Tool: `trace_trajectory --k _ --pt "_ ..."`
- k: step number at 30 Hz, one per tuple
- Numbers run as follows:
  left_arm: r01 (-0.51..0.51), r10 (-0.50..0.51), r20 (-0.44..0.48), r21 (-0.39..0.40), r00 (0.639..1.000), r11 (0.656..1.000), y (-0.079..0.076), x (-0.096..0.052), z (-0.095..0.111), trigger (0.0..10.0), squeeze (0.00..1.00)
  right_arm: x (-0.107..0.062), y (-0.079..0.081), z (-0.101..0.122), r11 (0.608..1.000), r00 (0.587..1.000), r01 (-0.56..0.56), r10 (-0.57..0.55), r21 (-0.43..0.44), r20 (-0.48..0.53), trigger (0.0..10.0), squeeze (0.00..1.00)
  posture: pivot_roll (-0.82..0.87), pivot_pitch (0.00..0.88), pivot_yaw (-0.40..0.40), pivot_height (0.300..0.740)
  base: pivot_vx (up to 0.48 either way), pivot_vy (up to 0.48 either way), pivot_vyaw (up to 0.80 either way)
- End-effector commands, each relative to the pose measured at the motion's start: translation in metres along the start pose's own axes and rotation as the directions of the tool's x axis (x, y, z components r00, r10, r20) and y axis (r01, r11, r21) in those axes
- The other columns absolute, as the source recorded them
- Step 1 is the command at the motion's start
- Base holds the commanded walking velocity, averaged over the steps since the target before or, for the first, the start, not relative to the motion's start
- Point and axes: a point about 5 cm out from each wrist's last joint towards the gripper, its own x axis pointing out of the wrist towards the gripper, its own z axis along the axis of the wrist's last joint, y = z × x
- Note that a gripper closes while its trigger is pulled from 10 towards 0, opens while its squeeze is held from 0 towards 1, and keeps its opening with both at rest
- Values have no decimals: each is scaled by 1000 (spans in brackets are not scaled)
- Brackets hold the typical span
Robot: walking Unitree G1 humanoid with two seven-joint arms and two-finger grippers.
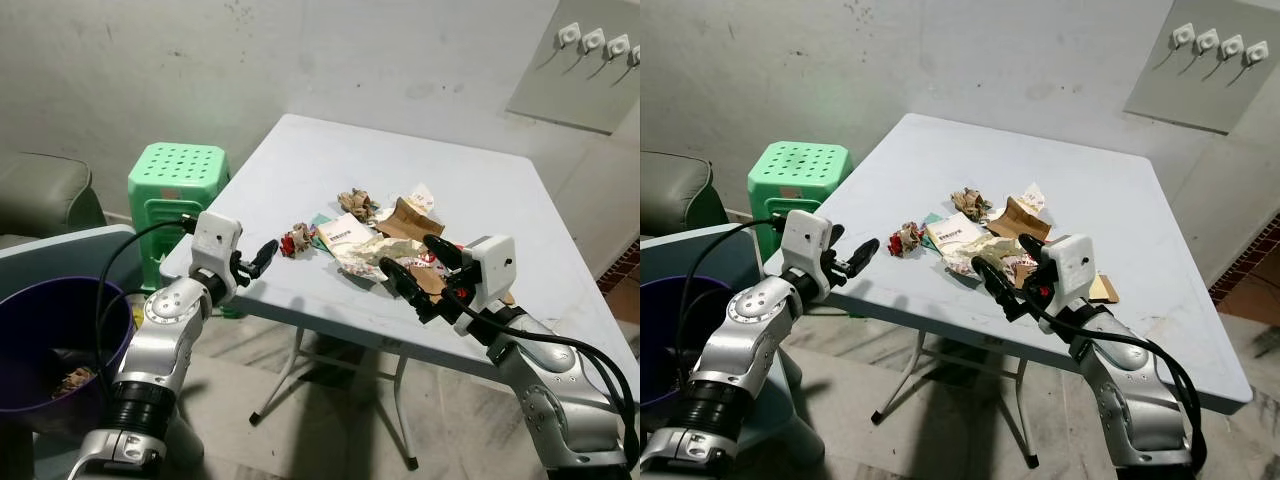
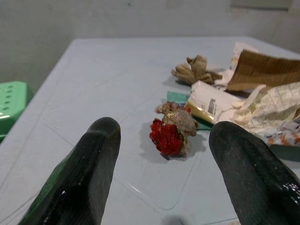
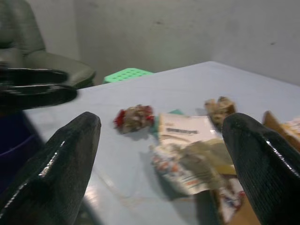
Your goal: Picking trash to rubbish bin
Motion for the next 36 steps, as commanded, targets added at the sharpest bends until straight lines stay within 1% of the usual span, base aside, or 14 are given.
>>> trace_trajectory --k 1,3,4,9,10,12,14,18,22,25,36 --pt "35 -35 9 33 999 999 -3 7 7 10000 0 -3 6 5 1000 1000 -26 26 -4 4 10000 0 -49 40 -69 740 0 0 0" --pt "42 -42 10 40 999 998 -2 9 8 10000 0 -4 8 6 1000 1000 -31 31 1 5 10000 0 -53 48 -67 740 0 0 0" --pt "66 -66 5 47 998 997 -2 13 10 10000 0 -7 12 9 999 1000 -28 28 18 7 10000 0 -69 68 -57 740 0 0 0" --pt "84 -84 -1 74 996 994 0 15 13 10000 0 -11 17 11 999 1000 -28 27 26 9 10000 0 -82 89 -52 740 0 0 0" --pt "96 -96 -2 83 995 992 1 16 14 10000 0 -13 20 12 999 999 -31 30 31 10 10000 0 -87 107 -50 740 0 0 0" --pt "112 -111 -10 110 994 988 4 20 19 10000 0 -16 25 15 998 999 -38 38 46 12 10000 0 -90 122 -44 740 0 0 0" --pt "121 -120 -14 118 993 986 8 21 22 10000 0 -19 30 17 997 999 -47 47 54 15 10000 0 -97 141 -37 740 0 0 0" --pt "136 -135 -21 167 991 976 15 25 31 10000 0 -25 37 21 996 999 -49 48 75 16 10000 0 -103 170 -26 740 0 0 0" --pt "145 -145 -17 187 989 971 19 30 42 10000 0 -29 43 25 995 999 -45 43 93 21 10000 0 -114 191 -18 740 0 0 0" --pt "151 -151 -15 198 988 969 20 33 46 10000 0 -32 46 27 994 999 -37 35 102 20 10000 0 -122 203 -12 740 0 0 0" --pt "189 -191 -11 212 981 959 14 43 58 10000 0 -45 53 31 992 1000 12 -12 124 -2 10000 0 -169 264 8 740 0 0 0"
